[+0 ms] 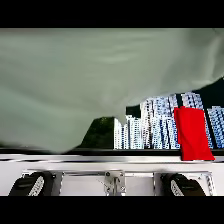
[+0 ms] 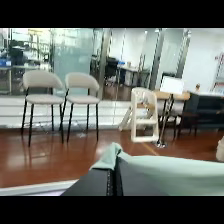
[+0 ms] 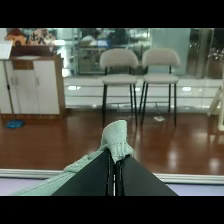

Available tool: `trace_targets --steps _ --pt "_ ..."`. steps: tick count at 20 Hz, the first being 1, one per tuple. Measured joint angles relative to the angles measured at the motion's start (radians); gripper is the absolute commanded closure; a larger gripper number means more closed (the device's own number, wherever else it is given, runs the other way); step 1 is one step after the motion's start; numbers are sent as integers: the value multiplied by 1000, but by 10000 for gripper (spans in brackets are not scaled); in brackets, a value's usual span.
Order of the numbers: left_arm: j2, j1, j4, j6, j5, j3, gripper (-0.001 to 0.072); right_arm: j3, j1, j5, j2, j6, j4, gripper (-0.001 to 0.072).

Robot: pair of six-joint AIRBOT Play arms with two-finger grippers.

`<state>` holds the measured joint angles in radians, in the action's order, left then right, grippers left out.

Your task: Fold the shirts.

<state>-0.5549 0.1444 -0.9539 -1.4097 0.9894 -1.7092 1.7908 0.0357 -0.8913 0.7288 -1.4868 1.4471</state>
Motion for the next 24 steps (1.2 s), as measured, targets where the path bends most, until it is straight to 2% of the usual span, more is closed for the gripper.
trace_targets --steps 7,13,19,24 --pt "7 3 -154 -48 222 62 672 14 0 -106 -23 -5 89 654" --pt "-36 3 -248 -91 271 324 672 14 -2 -148 200 3 101 654" --pt "-248 2 -289 -110 159 485 671 14 -2 -64 548 5 62 653" --pt "-516 3 -240 -113 -8 510 670 14 -3 27 822 1 -136 653"
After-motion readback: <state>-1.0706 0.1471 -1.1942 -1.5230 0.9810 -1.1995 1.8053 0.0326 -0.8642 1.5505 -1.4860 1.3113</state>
